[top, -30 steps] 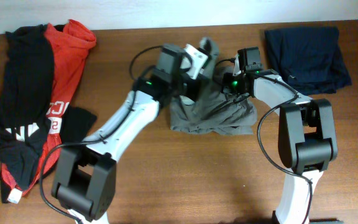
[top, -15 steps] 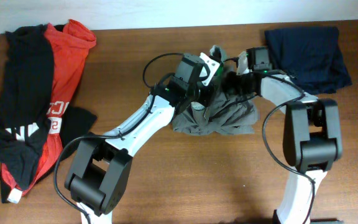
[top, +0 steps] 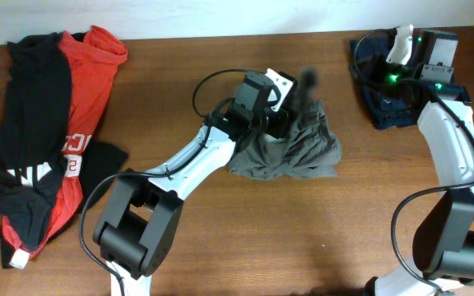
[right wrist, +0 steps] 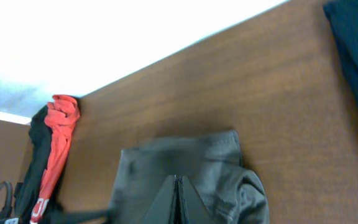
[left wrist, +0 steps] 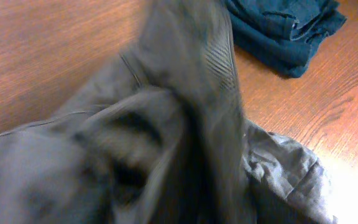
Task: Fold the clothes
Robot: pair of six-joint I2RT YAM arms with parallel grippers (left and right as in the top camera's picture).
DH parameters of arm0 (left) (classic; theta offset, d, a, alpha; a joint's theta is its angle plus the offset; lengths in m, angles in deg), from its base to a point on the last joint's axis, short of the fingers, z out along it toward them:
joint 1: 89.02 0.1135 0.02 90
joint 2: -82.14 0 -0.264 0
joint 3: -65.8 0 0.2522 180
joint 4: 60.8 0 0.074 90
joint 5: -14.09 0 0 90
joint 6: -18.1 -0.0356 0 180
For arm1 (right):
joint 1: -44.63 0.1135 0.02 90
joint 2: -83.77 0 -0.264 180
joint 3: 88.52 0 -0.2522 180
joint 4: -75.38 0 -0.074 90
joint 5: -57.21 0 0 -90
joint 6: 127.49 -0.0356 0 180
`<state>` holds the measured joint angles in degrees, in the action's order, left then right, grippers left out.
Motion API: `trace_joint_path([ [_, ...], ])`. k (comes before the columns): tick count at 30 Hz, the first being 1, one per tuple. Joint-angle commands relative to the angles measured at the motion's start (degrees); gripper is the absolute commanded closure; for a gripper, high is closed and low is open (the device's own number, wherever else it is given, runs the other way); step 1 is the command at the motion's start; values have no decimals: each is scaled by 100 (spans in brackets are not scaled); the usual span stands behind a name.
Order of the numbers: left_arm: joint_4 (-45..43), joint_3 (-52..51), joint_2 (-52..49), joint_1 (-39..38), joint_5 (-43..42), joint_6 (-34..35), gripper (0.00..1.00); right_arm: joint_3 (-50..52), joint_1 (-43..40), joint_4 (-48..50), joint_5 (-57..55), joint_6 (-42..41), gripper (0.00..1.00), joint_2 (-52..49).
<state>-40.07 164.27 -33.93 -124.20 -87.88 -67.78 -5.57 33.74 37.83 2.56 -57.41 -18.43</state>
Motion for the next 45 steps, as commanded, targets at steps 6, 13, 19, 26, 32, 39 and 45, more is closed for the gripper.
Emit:
trace_joint_path([
  [6,72,437,55,140,-374,44,1,-28,-7,-184,103,173,96,4],
  [13,1360,1316,483,896,-479,61,1,-28,39,-802,-83,752,81,-83],
  [19,2406,1687,522,1628,-476,57,1,-24,243,-1617,-614,1436,26,-448],
  [26,3246,1685,520,2308,-450,-116,1,-24,393,-1882,-651,1674,8,-1311],
  [32,3534,1685,520,2527,-151,-122,1,-24,415,-1849,-651,1674,8,-1738],
  [39,3582,1681,520,2535,-13,-269,1,-24,643,-1888,-243,1672,11,-2015],
  [45,3670,1681,520,2533,149,-269,1,-24,1102,-1788,415,1648,23,-2430],
])
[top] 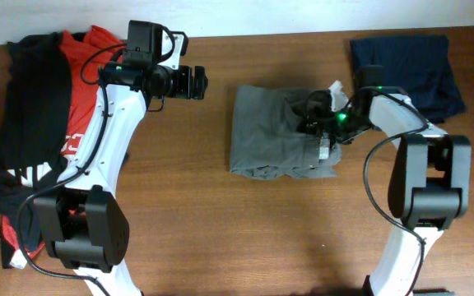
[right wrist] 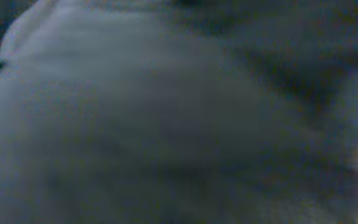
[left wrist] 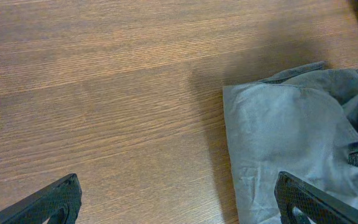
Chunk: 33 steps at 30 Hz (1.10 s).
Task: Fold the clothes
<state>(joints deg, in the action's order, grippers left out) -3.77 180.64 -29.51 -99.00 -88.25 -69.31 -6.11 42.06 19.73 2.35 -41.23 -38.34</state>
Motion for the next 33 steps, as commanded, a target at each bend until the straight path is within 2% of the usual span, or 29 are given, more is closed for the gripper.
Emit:
trace_joint_path([
  [1,57,44,79,13,192,-116,1,31,315,52,573,28,27,-463],
  [2,72,44,79,13,190,-116,1,31,354,74,664,28,39,-472],
  [3,81,44,79,13,192,-116,1,31,378,96,667,2,47,-472],
  [6,92,44,76,13,192,-116,1,28,411,343,693,-13,86,-470],
  [7,92,44,76,13,192,-116,1,26,404,411,728,-11,94,-470],
  [8,92,44,76,15,192,-116,1,24,393,527,863,-11,96,-468],
  [11,92,44,76,13,236,-114,1,24,308,962,1604,-15,96,-409],
  [15,94,44,76,13,238,-114,1,22,160,1534,2037,-664,96,-212],
  [23,94,44,76,15,352,-111,1,22,-284,2903,2083,-2236,96,466],
  [27,92,44,76,15,490,-109,1,22,-612,4249,2081,-3373,96,809],
  [33,92,44,76,15,511,-109,1,22,-1040,5405,1849,-4188,96,839],
])
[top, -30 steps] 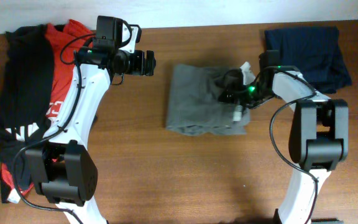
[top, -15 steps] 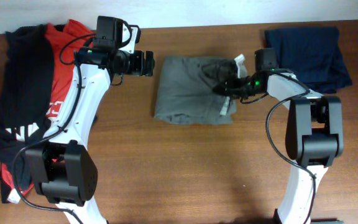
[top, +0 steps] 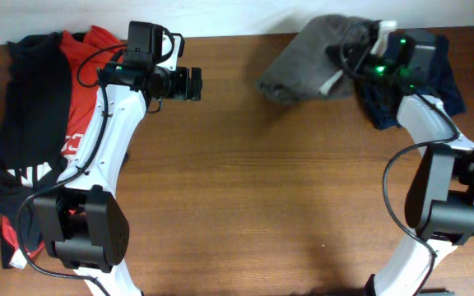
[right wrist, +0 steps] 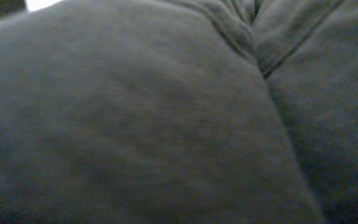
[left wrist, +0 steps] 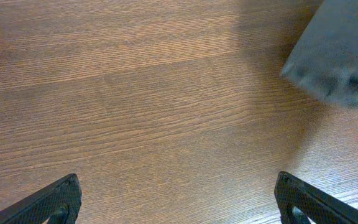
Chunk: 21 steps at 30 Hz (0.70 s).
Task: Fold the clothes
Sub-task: 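Grasp the folded shorts with the right gripper and carry them to the navy pile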
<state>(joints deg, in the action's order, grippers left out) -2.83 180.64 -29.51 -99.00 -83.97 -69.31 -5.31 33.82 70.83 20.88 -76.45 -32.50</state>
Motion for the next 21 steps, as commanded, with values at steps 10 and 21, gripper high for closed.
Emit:
trace_joint_path([
  [10,-24,44,76,15,216,-109,1,-59,-1021,1532,-1064,-699,96,256],
  [21,-129,44,76,13,275,-109,1,-57,-1167,1738,-4037,-634,96,221],
])
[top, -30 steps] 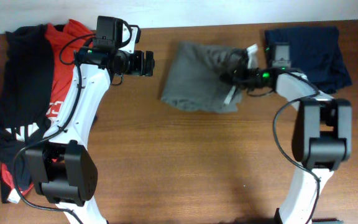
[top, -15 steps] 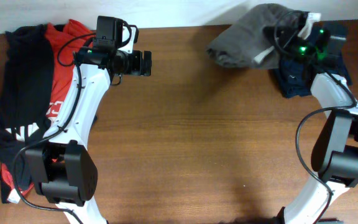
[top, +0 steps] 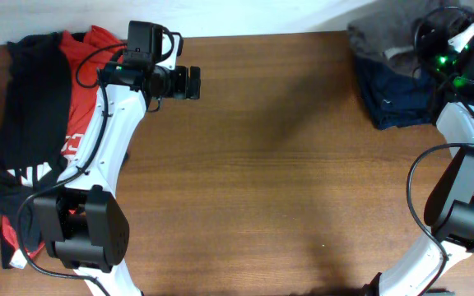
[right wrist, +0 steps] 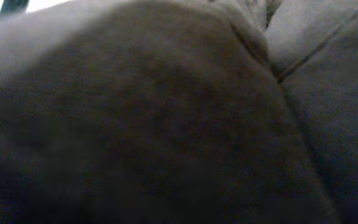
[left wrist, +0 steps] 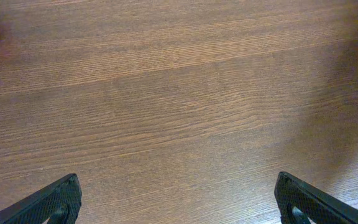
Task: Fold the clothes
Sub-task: 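Grasp the folded shorts with the right gripper and carry them to the navy pile, then place the shorts on the navy clothes and release the right gripper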
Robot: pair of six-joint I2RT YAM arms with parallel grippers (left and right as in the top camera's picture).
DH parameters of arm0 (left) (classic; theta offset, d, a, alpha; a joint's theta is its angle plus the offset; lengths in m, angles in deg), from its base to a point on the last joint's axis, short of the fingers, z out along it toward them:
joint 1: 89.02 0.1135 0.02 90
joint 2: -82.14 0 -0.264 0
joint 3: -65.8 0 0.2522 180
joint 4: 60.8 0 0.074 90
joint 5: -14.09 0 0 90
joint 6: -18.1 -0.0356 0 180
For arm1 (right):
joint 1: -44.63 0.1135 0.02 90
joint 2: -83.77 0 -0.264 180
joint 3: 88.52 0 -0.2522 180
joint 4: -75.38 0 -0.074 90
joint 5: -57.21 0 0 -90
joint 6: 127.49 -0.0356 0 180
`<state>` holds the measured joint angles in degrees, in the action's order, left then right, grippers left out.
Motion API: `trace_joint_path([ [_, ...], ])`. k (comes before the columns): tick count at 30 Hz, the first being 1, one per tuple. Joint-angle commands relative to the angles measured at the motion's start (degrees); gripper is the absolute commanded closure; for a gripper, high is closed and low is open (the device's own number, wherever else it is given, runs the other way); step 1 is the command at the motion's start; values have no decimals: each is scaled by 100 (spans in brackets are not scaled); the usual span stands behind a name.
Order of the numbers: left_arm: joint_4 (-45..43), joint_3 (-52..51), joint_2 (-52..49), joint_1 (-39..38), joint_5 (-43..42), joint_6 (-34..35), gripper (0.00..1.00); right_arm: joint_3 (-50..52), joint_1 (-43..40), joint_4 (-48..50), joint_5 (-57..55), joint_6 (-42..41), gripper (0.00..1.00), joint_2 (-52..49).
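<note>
A folded grey garment is at the back right corner, resting over the back edge of a folded navy stack. My right gripper is at the garment's right side and shut on it. Grey cloth fills the right wrist view and hides the fingers. My left gripper hangs open over bare table near the back left, nothing between its fingertips.
A heap of unfolded black and red clothes lies along the left edge, a red corner showing in the left wrist view. Brown wooden table spans the middle and front. The right arm's cable loops near the navy stack.
My right gripper has moved to the right with the grey garment, from the back middle of the table to over the navy stack. The left arm has not moved.
My left gripper was at the rumpled grey garment in the table's middle, the right arm back by the navy stack. Then the garment lay folded, the left gripper open near the heap, the right gripper at the garment. Then the garment was at the back, now on the stack.
</note>
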<state>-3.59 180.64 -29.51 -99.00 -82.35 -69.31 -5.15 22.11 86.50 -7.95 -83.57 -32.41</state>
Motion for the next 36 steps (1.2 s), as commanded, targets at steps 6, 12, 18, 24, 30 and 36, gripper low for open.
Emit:
trace_joint_path([
  [6,-107,44,76,13,286,-109,1,-72,-4,424,-1270,76,96,-173],
  [12,-197,44,76,13,286,-107,1,-70,4,92,-844,74,96,-374],
  [18,-227,44,76,13,284,-107,1,-70,-17,-905,-664,-140,96,-372],
  [24,-269,44,76,13,284,-107,1,-70,-140,-2756,-817,-133,1,-356],
  [30,-289,44,76,13,284,-107,1,-72,-428,-3932,-780,417,1,26],
  [36,-308,44,76,13,282,-107,1,-72,-535,-5156,-909,2164,1,1082],
])
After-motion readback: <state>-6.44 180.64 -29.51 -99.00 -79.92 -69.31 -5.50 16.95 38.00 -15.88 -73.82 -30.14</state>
